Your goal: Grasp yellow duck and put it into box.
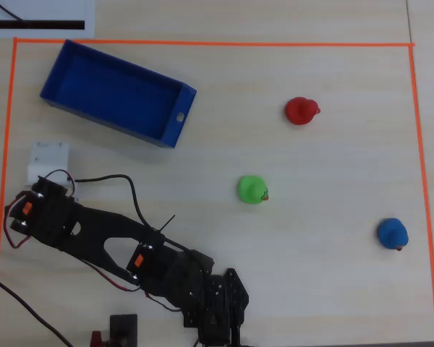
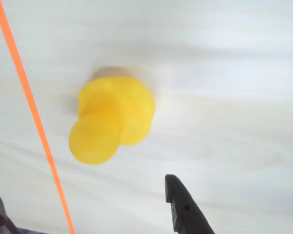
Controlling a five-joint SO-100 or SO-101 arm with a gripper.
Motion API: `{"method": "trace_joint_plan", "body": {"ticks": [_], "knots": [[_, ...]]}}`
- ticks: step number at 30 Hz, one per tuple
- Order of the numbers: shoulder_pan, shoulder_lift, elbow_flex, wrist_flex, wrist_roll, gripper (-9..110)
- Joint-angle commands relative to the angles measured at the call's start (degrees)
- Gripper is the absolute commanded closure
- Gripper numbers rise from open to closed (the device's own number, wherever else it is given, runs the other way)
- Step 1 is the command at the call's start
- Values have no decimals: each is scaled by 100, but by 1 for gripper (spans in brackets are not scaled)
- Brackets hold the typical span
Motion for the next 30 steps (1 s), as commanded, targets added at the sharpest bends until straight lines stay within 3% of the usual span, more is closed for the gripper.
{"method": "trace_joint_plan", "body": {"ticks": [1,20,24,30], "knots": [[-44,-9,-272,-237,-53,58],[0,-439,870,-1670,9,60],[9,-492,861,-1723,62,71],[9,-510,844,-1731,290,101]]}}
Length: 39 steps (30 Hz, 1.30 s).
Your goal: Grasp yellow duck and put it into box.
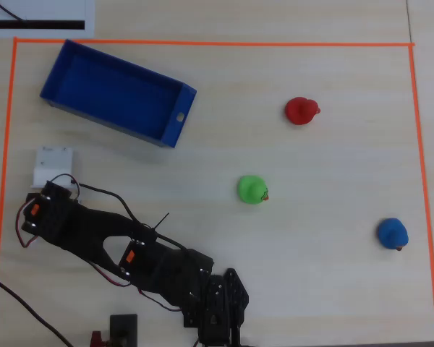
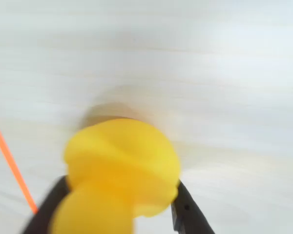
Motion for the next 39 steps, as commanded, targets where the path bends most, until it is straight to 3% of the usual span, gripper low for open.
{"method": "trace_joint_plan", "body": {"ticks": [1,11,18,26,39], "knots": [[35,79,-53,-70,185,101],[308,809,-70,606,132,101],[2118,2285,-1749,2083,-844,101],[3946,1811,-2109,229,-1837,101],[3691,738,-1099,-677,-1723,101]]}}
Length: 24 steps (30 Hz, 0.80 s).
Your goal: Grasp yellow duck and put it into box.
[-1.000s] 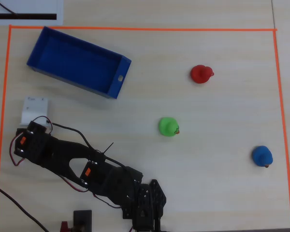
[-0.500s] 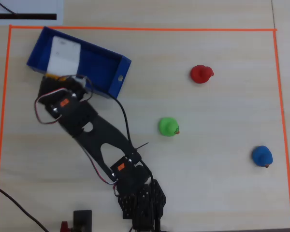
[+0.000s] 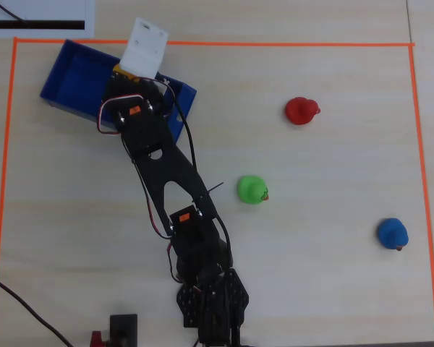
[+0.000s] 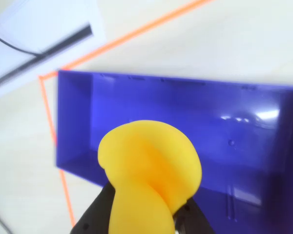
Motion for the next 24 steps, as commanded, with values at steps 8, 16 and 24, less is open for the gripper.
{"method": "trace_joint_plan", "body": {"ticks": [8,16,24], "knots": [[-237,-396,-97,325,-97,67],[229,967,-2092,2109,62,63],[325,5968,967,2479,-404,101]]}}
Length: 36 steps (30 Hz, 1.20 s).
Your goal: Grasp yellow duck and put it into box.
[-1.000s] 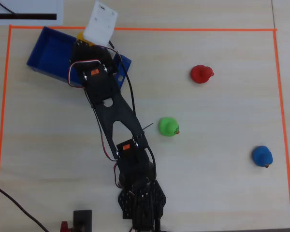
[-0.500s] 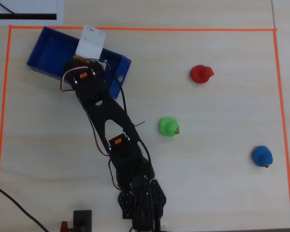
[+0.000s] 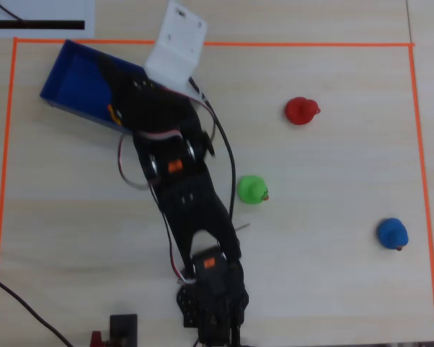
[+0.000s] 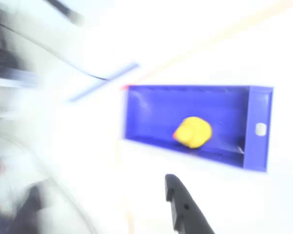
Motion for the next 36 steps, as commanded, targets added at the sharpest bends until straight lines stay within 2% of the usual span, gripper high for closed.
{"method": "trace_joint_plan", "body": {"ticks": [1,8,13,20,30,32,36], "knots": [[-79,3823,4017,-642,-642,101],[703,6680,9132,-1239,-1978,101],[984,8042,11101,-1055,-2408,101],[1151,8648,12691,-1072,-2786,101],[1222,8648,12691,-694,-2716,101],[1222,8648,12691,-703,-2646,97],[1222,8648,12691,-703,-2646,96]]}}
